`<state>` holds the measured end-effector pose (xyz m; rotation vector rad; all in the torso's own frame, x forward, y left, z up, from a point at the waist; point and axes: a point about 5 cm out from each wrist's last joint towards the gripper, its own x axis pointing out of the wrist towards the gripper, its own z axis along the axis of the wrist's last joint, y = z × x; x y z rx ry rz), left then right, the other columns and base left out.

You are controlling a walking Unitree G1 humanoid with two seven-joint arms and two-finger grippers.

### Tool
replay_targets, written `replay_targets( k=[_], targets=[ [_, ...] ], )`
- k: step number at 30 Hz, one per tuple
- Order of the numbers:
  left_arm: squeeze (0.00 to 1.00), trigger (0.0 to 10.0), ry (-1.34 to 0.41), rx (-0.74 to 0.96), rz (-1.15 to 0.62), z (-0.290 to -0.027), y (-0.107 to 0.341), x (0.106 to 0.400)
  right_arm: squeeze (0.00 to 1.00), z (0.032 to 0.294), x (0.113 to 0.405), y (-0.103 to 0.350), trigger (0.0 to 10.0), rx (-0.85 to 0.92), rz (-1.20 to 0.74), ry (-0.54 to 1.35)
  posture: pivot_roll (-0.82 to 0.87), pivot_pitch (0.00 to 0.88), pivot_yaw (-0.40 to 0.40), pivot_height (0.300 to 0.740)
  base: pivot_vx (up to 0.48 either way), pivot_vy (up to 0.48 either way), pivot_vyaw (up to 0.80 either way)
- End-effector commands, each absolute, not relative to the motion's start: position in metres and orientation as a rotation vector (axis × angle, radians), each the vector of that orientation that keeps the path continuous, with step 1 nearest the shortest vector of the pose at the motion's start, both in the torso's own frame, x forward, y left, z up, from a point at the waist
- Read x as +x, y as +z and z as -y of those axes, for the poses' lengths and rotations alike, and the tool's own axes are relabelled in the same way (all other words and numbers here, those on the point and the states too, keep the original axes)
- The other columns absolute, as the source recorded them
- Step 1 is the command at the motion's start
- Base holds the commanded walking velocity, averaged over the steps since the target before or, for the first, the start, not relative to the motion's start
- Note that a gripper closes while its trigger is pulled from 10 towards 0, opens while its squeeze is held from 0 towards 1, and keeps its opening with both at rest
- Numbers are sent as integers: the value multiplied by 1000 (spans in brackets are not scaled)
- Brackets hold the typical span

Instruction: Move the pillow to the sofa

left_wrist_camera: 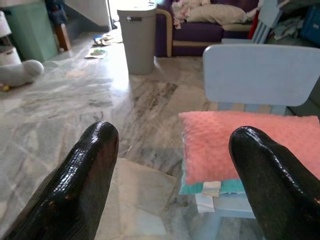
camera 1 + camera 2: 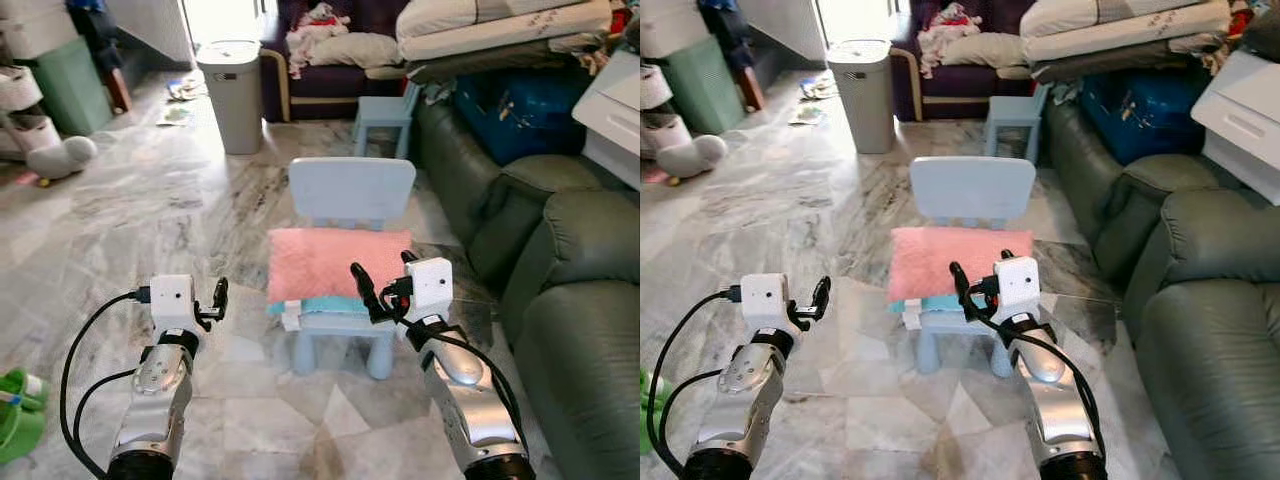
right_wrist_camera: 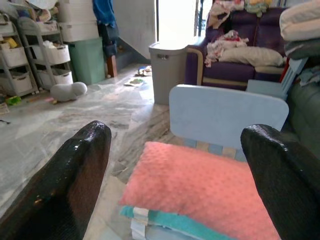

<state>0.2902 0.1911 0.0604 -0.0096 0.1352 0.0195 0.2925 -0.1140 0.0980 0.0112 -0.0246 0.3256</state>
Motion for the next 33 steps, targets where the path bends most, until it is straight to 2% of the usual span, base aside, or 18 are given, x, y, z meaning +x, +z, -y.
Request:
replay_targets(
  k=[1, 33],
  targets=[
    [0, 10000, 10, -6, -119, -192, 65, 292, 0, 113, 295, 103, 10000, 4, 45, 323, -108, 0, 24, 740, 428, 0, 0],
    [0, 10000, -3, -14, -124, -188, 63, 290, 0, 114, 293, 103, 10000, 8, 53, 322, -117, 0, 23, 740, 469, 0, 0]
  ],
)
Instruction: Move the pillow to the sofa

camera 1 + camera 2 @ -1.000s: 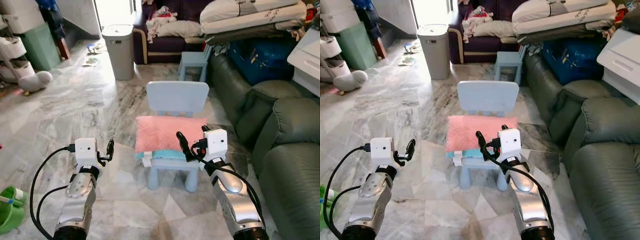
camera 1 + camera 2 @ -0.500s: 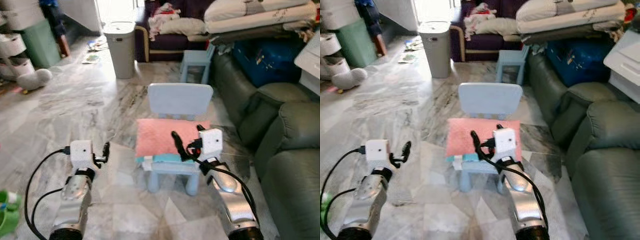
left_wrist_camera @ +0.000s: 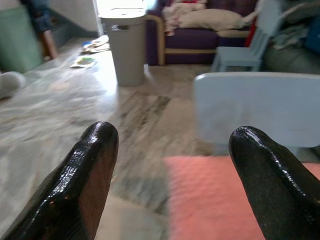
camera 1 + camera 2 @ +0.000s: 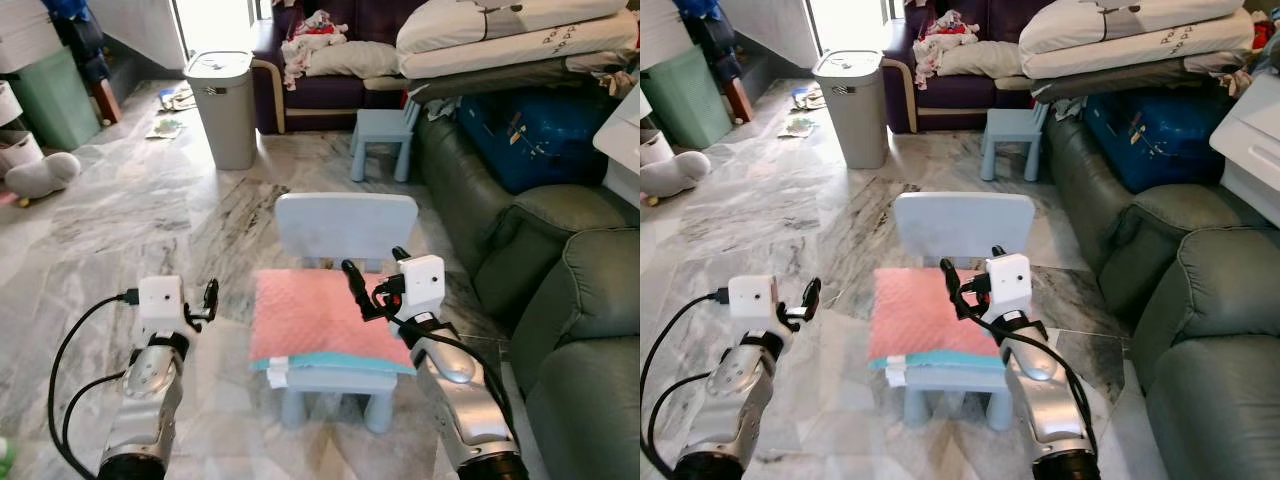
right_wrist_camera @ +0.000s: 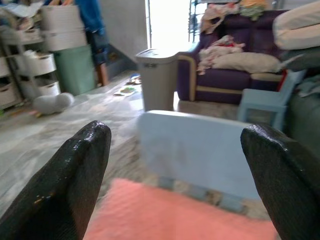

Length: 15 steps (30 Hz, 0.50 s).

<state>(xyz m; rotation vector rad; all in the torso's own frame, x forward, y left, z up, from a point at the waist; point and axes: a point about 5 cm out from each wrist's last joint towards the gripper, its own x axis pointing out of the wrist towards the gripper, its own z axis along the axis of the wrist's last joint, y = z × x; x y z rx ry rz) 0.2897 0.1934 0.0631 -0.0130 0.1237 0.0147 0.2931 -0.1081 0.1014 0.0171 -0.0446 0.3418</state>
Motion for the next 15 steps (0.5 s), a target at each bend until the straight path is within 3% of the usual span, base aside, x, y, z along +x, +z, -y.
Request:
replay_targets(
  k=[1, 9, 15],
  targets=[
    [0, 10000, -4, -15, -124, -188, 63, 290, 0, 114, 293, 104, 10000, 8, 54, 322, -117, 0, 23, 740, 465, 0, 0],
    [0, 10000, 7, -26, -131, -188, 63, 291, 0, 115, 293, 103, 10000, 7, 53, 319, -118, 0, 25, 740, 426, 0, 0],
    [0, 10000, 45, 26, -145, -197, 60, 288, 0, 116, 291, 98, 10000, 29, 21, 315, -116, 0, 24, 740, 0, 0, 0]
  ],
)
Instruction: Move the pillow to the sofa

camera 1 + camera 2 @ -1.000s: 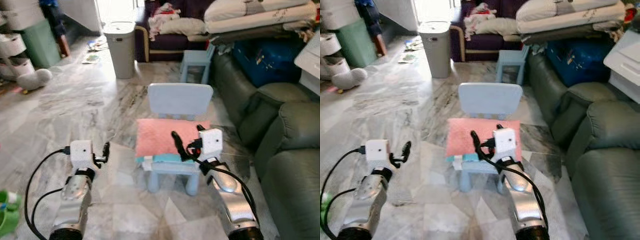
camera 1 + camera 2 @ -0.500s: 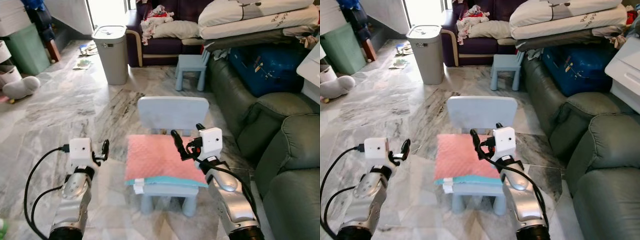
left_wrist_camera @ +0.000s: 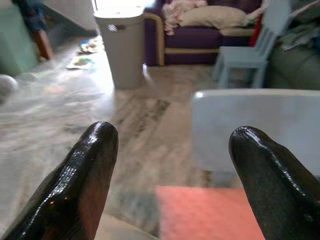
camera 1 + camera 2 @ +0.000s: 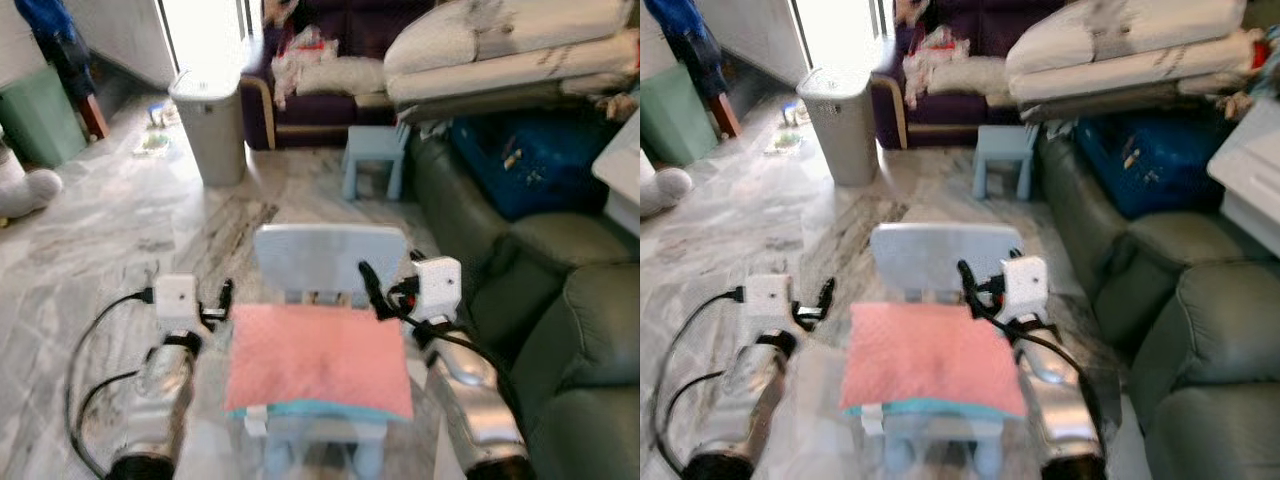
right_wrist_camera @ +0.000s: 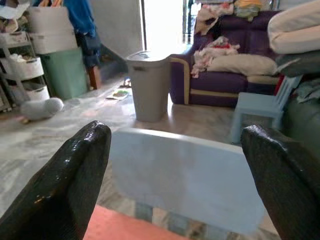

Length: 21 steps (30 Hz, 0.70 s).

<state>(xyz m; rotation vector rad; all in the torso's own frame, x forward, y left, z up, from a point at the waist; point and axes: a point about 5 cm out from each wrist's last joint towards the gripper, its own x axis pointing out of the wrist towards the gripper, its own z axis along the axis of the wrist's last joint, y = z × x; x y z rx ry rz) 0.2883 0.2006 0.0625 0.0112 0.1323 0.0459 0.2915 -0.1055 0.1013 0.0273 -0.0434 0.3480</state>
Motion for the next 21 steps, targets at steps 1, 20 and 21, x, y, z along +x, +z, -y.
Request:
replay_targets(
  k=[1, 20, 21],
  targets=[
    [0, 10000, 50, 32, -148, -198, 60, 288, 0, 117, 290, 97, 10000, 32, 15, 312, -116, 0, 24, 740, 0, 0, 0],
    [0, 10000, 56, 75, -191, -213, 48, 272, 0, 131, 287, 86, 10000, 23, -43, 215, -106, 23, 30, 740, 0, 0, 0],
    [0, 10000, 45, 82, -192, -212, 48, 270, 0, 132, 285, 83, 10000, 2, -52, 203, -100, 36, 29, 740, 0, 0, 0]
  ],
)
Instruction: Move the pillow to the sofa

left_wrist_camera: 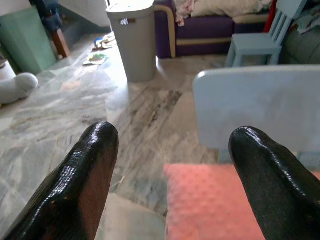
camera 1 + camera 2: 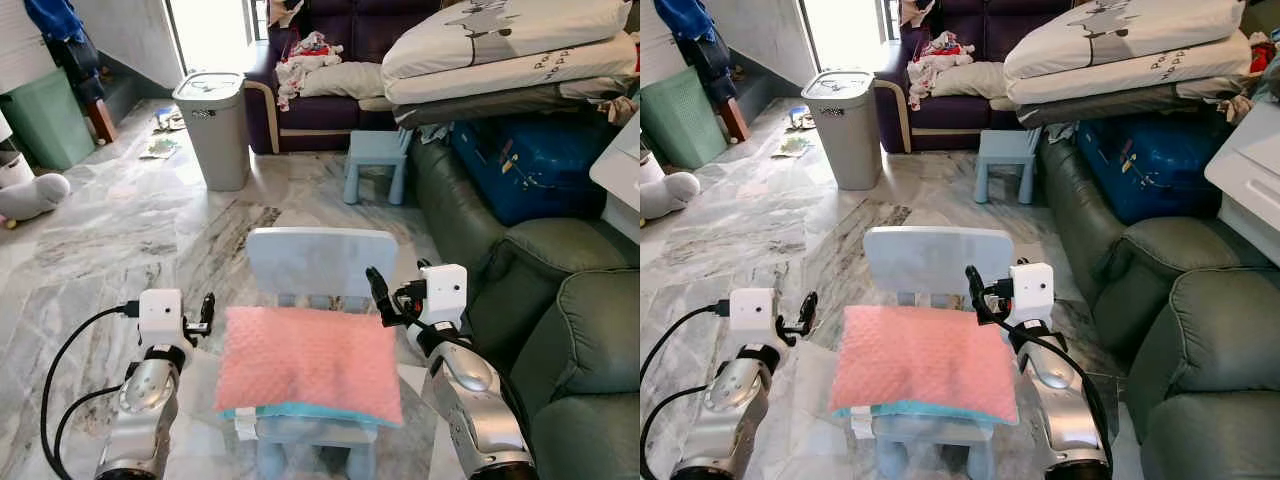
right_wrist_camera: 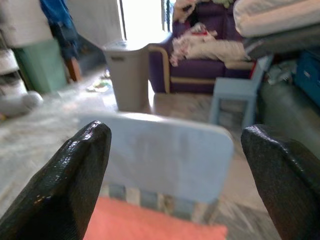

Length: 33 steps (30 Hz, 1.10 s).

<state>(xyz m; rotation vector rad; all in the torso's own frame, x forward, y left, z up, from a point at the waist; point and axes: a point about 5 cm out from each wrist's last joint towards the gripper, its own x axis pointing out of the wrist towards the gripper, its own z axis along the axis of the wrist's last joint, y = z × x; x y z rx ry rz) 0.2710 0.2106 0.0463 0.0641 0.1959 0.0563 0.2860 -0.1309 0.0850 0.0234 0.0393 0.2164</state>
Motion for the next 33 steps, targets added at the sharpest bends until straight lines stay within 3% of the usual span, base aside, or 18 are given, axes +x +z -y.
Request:
replay_targets(
  k=[1, 5, 9, 14, 33],
  targets=[
    [0, 10000, 37, 90, -191, -212, 47, 268, 0, 133, 284, 81, 10000, -1, -62, 196, -97, 45, 26, 740, 0, 0, 0],
    [0, 10000, 44, 89, -213, -214, 42, 257, 0, 132, 275, 74, 10000, -14, -101, 216, -93, 93, 16, 740, 0, 0, 0],
    [0, 10000, 50, 80, -245, -215, 36, 240, 0, 137, 263, 79, 10000, 93, -80, 203, -95, 145, 0, 740, 0, 0, 0],
    [0, 10000, 38, 79, -280, -215, 30, 224, 0, 144, 252, 72, 10000, 43, -124, 193, -108, 192, 5, 740, 0, 0, 0],
    [0, 10000, -61, 74, -322, -203, 35, 215, 0, 149, 214, 67, 10000, 38, -212, 194, -156, 294, 18, 740, 0, 0, 0]
  ],
)
